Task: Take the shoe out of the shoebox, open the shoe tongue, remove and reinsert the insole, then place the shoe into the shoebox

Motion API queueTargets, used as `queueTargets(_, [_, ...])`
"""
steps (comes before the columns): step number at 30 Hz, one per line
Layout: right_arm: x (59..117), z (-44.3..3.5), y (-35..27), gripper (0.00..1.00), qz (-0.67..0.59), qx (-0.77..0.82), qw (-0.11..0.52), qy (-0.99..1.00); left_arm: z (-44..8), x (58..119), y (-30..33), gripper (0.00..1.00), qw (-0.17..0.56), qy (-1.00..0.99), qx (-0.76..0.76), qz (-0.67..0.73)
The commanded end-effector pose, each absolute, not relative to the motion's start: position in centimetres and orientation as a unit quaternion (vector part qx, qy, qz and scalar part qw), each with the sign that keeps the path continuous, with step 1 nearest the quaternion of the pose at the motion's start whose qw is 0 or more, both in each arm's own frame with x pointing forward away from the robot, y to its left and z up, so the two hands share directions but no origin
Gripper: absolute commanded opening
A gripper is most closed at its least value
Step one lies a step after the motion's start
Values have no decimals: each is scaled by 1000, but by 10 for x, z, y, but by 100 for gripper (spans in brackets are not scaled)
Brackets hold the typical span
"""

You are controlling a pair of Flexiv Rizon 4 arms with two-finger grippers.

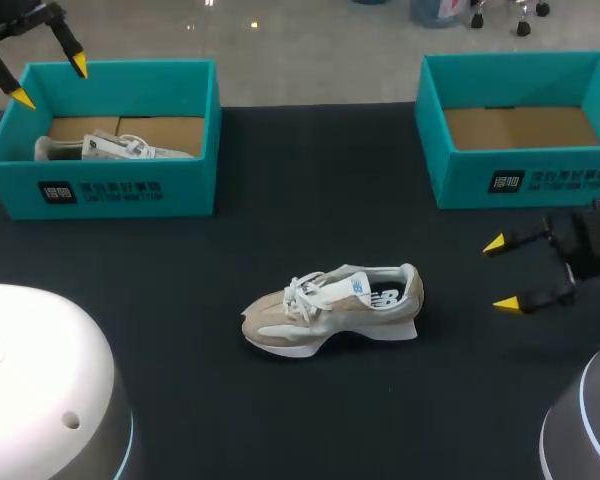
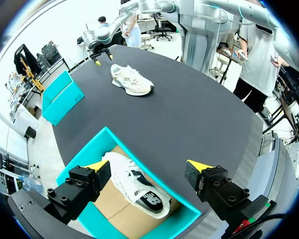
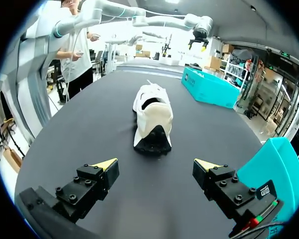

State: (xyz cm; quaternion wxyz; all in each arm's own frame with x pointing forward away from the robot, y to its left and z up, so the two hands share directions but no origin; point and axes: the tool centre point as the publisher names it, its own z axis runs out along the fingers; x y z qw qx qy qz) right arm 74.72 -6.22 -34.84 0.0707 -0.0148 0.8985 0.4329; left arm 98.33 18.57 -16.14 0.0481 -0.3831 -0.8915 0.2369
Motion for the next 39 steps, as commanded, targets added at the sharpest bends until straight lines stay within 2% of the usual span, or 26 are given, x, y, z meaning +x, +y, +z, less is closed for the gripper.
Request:
queueTargets(1, [739,-361,-40,100,429,-5,78,900,-161,984,186,100,49,-891,-384,237])
queueTargets(7, [735,-377,-19,100,438,-15,63,897,-161,984,186,100,49,-891,-384,237])
queueTargets(25, [735,-377,-19,100,438,-15,63,897,-161,984,186,100,49,-891,-384,237])
queueTargets(39, [755,-392,30,100,455,-29,39,889,-161,984,186,100,49,-891,-384,237])
